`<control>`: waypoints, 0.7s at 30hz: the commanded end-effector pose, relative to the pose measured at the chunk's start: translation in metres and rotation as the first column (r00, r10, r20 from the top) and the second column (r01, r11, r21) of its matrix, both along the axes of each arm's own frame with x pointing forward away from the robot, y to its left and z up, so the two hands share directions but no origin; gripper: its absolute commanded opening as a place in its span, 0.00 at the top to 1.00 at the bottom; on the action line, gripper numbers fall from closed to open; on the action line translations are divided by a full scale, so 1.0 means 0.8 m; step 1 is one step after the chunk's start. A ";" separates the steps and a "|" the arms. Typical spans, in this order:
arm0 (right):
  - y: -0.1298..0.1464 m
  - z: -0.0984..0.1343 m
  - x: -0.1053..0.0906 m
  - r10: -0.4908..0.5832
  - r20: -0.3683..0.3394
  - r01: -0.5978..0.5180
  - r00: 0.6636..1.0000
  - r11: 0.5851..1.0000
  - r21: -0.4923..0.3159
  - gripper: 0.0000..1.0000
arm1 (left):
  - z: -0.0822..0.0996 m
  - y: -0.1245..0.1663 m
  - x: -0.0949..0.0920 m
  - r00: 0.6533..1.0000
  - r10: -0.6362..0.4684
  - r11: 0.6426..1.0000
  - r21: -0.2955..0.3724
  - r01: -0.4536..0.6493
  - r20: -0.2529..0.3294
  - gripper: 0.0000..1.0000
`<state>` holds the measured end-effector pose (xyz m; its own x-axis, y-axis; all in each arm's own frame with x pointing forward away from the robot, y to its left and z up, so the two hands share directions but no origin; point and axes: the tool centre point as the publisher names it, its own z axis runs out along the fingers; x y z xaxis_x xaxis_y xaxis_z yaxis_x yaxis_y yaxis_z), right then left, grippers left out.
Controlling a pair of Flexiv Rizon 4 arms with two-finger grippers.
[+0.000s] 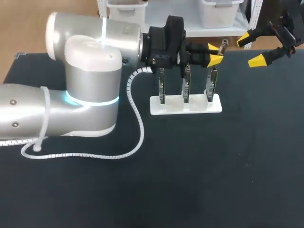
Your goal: Pick up the optical module with the left hand, and insert it into the network port with the right hand.
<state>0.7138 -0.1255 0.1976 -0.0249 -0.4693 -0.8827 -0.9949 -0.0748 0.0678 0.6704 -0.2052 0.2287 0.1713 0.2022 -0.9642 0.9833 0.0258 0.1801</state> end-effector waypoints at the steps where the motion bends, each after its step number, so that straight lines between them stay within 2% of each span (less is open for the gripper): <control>1: 0.000 0.000 0.001 0.000 0.000 0.000 1.000 1.000 0.000 0.00 | -0.019 -0.013 0.012 1.000 0.007 0.999 -0.049 -0.007 0.006 1.00; 3: 0.000 0.000 0.001 0.000 0.000 0.000 1.000 1.000 0.000 0.00 | -0.021 -0.015 0.016 1.000 0.000 0.998 -0.066 0.001 0.009 1.00; 11: 0.000 0.000 0.001 0.000 0.000 0.000 1.000 1.000 0.000 0.00 | -0.021 -0.014 0.030 1.000 -0.018 0.998 -0.063 0.019 0.008 1.00; 21: 0.000 0.000 0.001 0.000 0.000 0.000 1.000 1.000 0.000 0.00 | -0.034 -0.016 0.034 1.000 -0.018 0.991 -0.135 0.015 -0.019 1.00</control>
<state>0.7138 -0.1255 0.1976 -0.0249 -0.4693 -0.8827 -0.9949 -0.0748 0.0679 0.6968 -0.2155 0.2080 0.1462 0.0941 -0.9848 0.9887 0.0202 0.1487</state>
